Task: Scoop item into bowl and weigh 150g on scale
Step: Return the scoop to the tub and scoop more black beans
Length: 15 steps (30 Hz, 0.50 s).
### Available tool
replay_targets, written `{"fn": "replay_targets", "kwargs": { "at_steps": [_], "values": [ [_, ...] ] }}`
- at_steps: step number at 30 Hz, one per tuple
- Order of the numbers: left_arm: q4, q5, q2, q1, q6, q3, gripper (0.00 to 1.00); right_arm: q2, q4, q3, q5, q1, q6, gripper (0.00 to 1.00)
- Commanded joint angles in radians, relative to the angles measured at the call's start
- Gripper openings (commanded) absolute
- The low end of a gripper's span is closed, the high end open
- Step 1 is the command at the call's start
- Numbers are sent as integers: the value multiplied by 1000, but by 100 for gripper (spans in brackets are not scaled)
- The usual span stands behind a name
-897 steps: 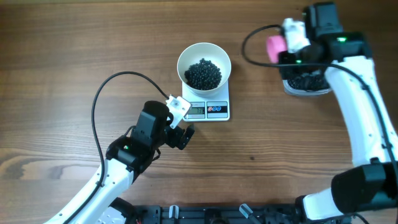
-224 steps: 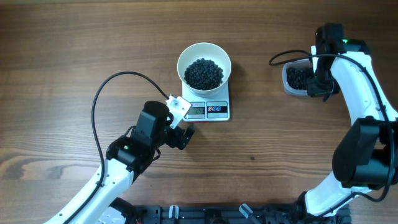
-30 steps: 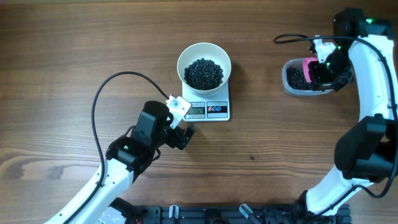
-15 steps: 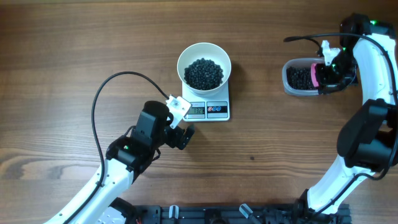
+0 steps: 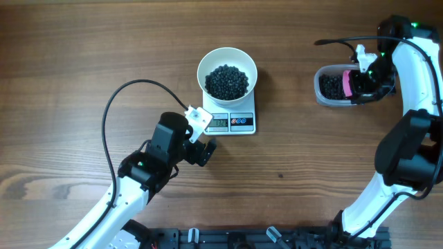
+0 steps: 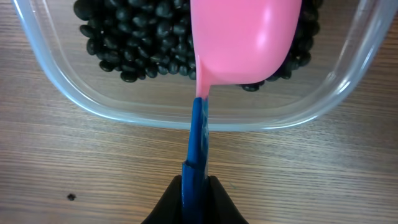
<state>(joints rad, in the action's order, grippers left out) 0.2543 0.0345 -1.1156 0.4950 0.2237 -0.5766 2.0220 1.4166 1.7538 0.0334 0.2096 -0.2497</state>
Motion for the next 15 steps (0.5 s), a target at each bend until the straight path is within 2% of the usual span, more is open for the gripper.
{"fn": "replay_targets", "kwargs": {
  "at_steps": [1,15],
  "values": [
    [0,-6,0,-9,5,3,100,17,2,-38,74,-20,-38,4],
    [0,-6,0,-9,5,3,100,17,22,-60,232,-66,-90,4]
  ]
}}
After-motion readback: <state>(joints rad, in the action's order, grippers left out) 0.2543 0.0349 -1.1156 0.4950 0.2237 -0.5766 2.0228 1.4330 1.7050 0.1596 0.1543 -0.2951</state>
